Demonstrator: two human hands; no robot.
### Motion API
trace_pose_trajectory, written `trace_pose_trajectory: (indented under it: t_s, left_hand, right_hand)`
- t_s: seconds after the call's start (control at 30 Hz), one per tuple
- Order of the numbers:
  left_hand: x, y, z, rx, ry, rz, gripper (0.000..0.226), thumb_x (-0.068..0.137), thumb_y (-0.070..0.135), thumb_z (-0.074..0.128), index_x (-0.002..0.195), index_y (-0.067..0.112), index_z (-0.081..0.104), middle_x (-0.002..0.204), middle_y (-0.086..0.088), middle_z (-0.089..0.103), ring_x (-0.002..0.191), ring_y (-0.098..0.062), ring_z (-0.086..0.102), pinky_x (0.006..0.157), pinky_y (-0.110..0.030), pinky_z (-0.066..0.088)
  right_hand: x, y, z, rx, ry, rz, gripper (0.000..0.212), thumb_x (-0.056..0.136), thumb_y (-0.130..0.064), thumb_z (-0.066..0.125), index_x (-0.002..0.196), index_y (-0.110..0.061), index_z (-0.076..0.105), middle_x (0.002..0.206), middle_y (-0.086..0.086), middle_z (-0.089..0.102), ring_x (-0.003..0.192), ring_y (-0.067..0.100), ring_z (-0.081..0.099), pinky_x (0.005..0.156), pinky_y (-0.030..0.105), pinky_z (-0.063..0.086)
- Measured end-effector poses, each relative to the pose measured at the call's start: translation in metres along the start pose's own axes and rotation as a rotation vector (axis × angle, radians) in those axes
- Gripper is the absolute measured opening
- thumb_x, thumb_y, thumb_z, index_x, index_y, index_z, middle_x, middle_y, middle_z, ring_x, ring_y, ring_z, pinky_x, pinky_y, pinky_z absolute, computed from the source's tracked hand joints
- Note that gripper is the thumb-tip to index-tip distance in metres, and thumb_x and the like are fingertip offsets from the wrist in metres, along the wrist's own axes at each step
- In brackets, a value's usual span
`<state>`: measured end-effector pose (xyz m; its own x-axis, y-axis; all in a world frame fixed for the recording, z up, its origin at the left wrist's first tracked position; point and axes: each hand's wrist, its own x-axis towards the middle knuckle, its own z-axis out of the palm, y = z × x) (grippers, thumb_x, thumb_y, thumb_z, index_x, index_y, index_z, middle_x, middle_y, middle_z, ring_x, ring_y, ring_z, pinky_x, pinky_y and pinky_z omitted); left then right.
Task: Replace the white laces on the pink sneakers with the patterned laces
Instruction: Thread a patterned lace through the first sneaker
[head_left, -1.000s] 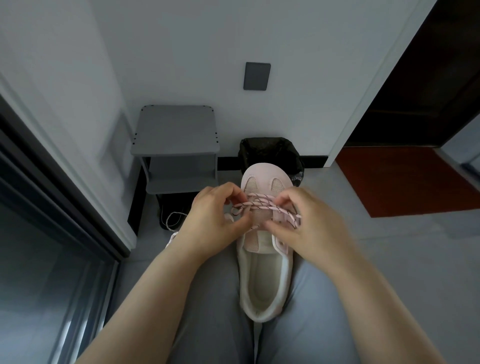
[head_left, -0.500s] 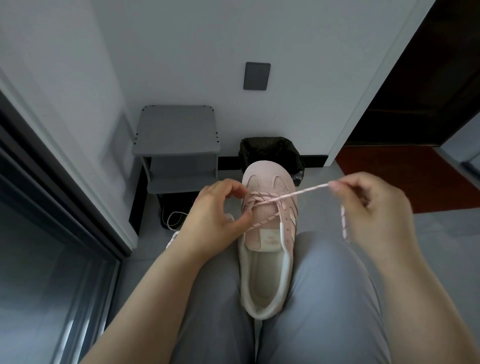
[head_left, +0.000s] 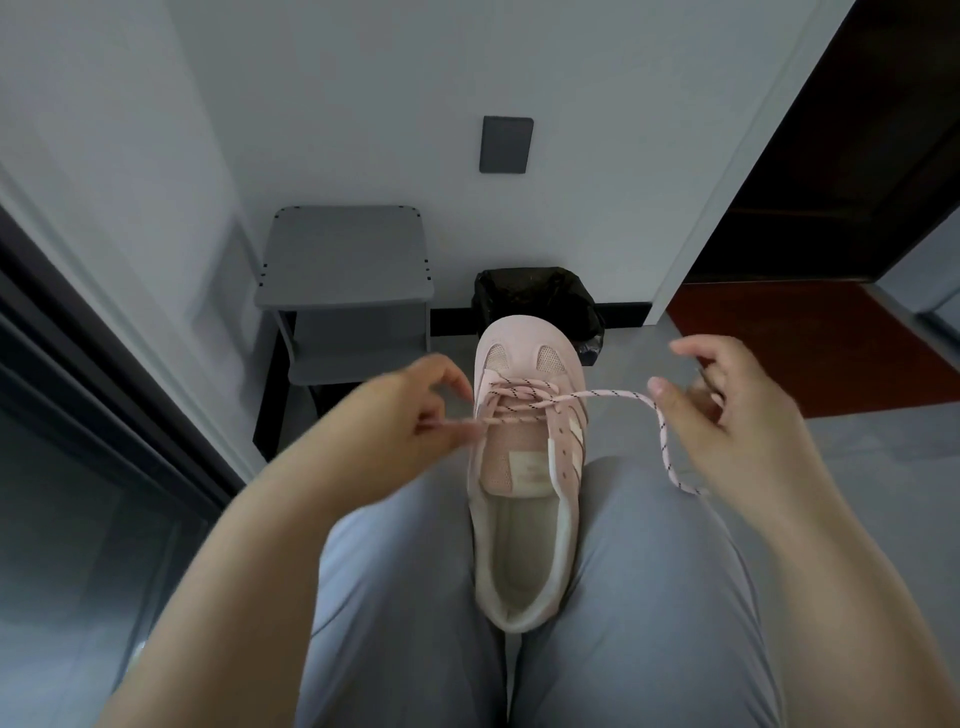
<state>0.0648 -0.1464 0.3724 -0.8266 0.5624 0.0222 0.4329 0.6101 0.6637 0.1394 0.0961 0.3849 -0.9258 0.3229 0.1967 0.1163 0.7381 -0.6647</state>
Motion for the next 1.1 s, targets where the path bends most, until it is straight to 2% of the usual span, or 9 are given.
trace_pose_trajectory:
  t_s: [0.1,0.2,0.27,0.37,0.5,0.63,0.77,0.87,1.1]
  left_hand:
    - [0.005,0.002,-0.018,-0.186,0.194,0.034,0.004,0.089,0.024,0.055,0.092,0.025,0.054,0.047,0.009,0.049,0.042,-0.005,0.04,0.045,-0.012,0.031]
    - [0.012,-0.007,-0.024,-0.127,0.254,-0.021,0.008,0.093,0.02,0.048,0.093,0.024,0.055,0.051,0.018,0.054,0.048,0.003,0.048,0.053,-0.009,0.035]
    - [0.015,-0.017,-0.018,-0.019,0.245,-0.1,0.012,0.092,0.02,0.049,0.092,0.029,0.057,0.072,0.02,0.062,0.073,0.006,0.057,0.074,-0.021,0.046]
    - [0.017,-0.019,0.001,0.069,0.365,-0.028,0.017,0.087,0.02,0.053,0.1,0.027,0.063,0.105,0.008,0.057,0.105,-0.018,0.052,0.097,-0.036,0.037]
    - [0.015,0.008,0.029,-0.065,0.387,0.104,0.019,0.074,0.037,0.058,0.085,0.028,0.071,0.096,0.021,0.049,0.101,-0.011,0.04,0.092,-0.021,0.031]
    - [0.011,0.012,0.052,-0.048,0.381,0.043,0.016,0.065,0.04,0.063,0.075,0.032,0.072,0.097,0.016,0.045,0.099,-0.01,0.031,0.092,-0.031,0.028]
    - [0.012,0.01,0.059,-0.005,0.391,0.026,0.015,0.067,0.04,0.076,0.081,0.036,0.073,0.097,0.009,0.044,0.095,-0.013,0.03,0.088,-0.029,0.019]
    - [0.016,0.015,0.066,0.034,0.419,0.03,0.02,0.065,0.049,0.066,0.083,0.04,0.072,0.095,0.008,0.043,0.091,-0.016,0.031,0.085,-0.031,0.02]
    - [0.021,0.019,0.074,-0.013,0.434,-0.001,0.009,0.071,0.03,0.075,0.08,0.033,0.074,0.094,0.007,0.037,0.09,-0.017,0.029,0.082,-0.029,0.019]
  right_hand:
    - [-0.008,-0.012,0.009,0.105,-0.232,-0.15,0.037,0.084,-0.025,0.033,0.115,-0.034,0.052,0.078,-0.012,0.052,0.069,-0.005,0.051,0.063,0.011,0.038]
    - [-0.012,-0.014,0.023,0.052,-0.289,-0.295,0.039,0.091,-0.009,0.039,0.118,-0.026,0.06,0.091,-0.018,0.06,0.081,-0.005,0.056,0.075,0.006,0.041]
    - [-0.012,-0.013,0.031,0.077,-0.261,-0.256,0.031,0.092,-0.005,0.048,0.114,-0.021,0.062,0.091,-0.013,0.069,0.08,-0.001,0.063,0.077,0.016,0.048]
    - [-0.009,-0.009,0.036,0.092,-0.179,-0.198,0.018,0.087,-0.005,0.058,0.093,-0.02,0.066,0.081,-0.007,0.072,0.075,-0.001,0.066,0.074,0.026,0.054]
    - [-0.004,-0.003,0.039,0.031,-0.113,-0.231,0.014,0.081,-0.005,0.067,0.084,-0.017,0.073,0.083,-0.005,0.065,0.072,-0.008,0.057,0.066,0.005,0.041]
    - [-0.003,-0.001,0.042,-0.01,-0.085,-0.266,0.011,0.079,-0.007,0.07,0.082,-0.017,0.074,0.083,-0.006,0.059,0.065,-0.006,0.052,0.063,0.007,0.039]
    - [-0.004,0.0,0.045,-0.036,-0.048,-0.288,0.01,0.08,-0.008,0.069,0.082,-0.018,0.074,0.084,-0.009,0.058,0.065,-0.007,0.049,0.063,0.011,0.04]
    - [-0.004,-0.002,0.047,-0.042,-0.045,-0.304,0.009,0.079,-0.008,0.07,0.08,-0.016,0.073,0.083,-0.005,0.06,0.066,-0.001,0.052,0.063,0.014,0.041]
    - [-0.002,-0.007,0.045,0.157,-0.048,-0.157,0.023,0.073,-0.014,0.077,0.081,-0.024,0.057,0.074,-0.012,0.066,0.072,-0.002,0.061,0.065,0.005,0.044]
